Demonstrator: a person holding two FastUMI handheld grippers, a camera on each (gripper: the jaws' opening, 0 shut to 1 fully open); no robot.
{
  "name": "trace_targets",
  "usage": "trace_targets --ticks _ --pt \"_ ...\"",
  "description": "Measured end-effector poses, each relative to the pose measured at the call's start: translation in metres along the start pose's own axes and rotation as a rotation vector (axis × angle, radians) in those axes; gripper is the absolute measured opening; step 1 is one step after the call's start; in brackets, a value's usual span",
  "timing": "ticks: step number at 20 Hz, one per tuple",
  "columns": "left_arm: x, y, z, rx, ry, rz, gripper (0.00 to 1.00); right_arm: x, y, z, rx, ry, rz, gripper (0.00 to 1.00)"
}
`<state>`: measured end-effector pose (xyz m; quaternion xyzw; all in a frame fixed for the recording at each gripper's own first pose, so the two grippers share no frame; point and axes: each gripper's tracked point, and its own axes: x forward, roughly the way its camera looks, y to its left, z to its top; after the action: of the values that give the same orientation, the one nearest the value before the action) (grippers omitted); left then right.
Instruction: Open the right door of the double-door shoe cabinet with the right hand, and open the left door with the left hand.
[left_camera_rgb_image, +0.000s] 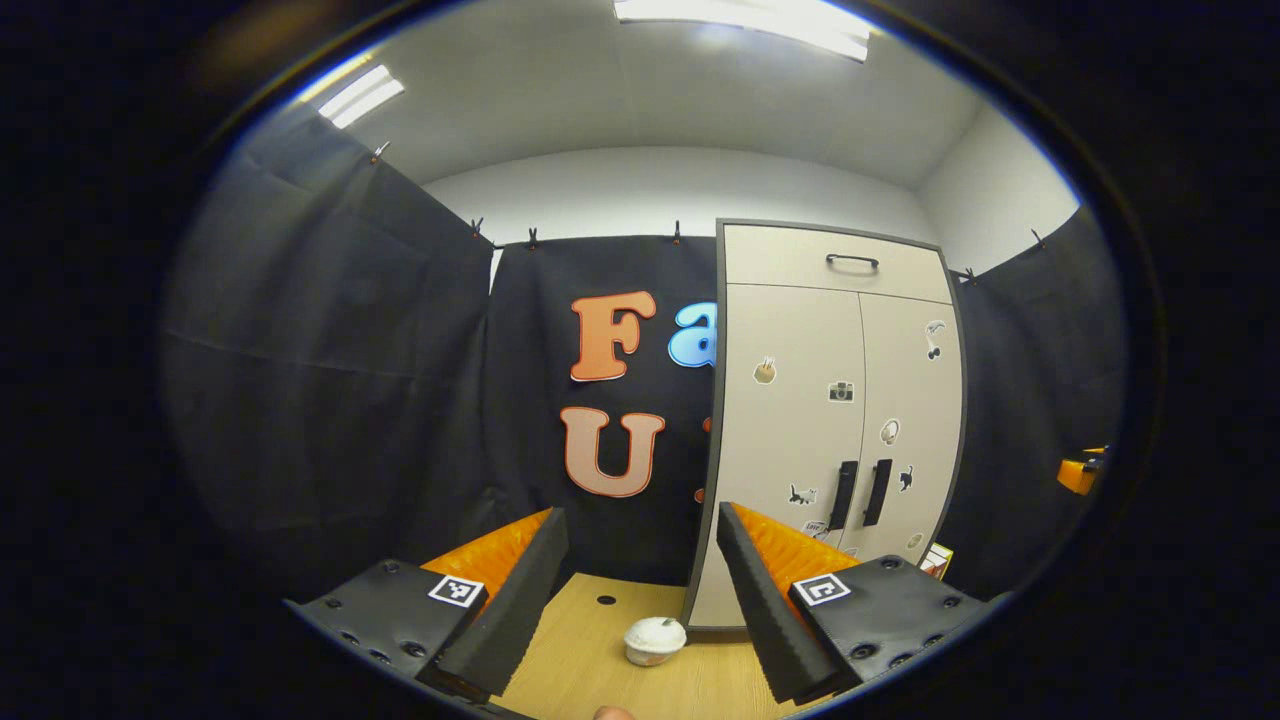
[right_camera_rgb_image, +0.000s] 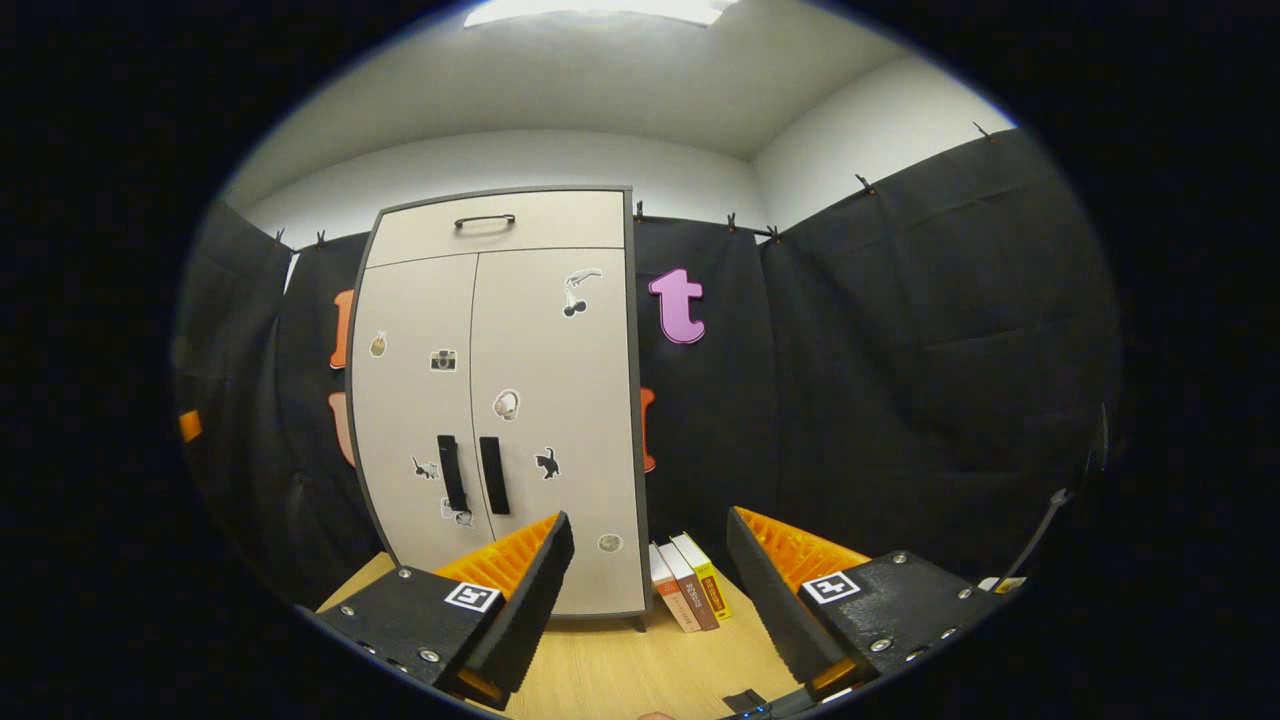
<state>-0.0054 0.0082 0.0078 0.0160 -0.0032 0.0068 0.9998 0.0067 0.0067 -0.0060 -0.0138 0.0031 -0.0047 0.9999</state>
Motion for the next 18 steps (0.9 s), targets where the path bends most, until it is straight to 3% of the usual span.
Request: trace_targets --ticks 9,18 --pt "0.000 0.023 -0.012 0.007 0.025 0.037 0.96 0.057 0.074 -0.017 -0.031 -0.003 0.109 0.94" --pt "-0.003 0.060 -0.014 0.031 0.027 0.109 0.96 0.146 0.163 -0.057 -0.033 0.050 0.205 0.94"
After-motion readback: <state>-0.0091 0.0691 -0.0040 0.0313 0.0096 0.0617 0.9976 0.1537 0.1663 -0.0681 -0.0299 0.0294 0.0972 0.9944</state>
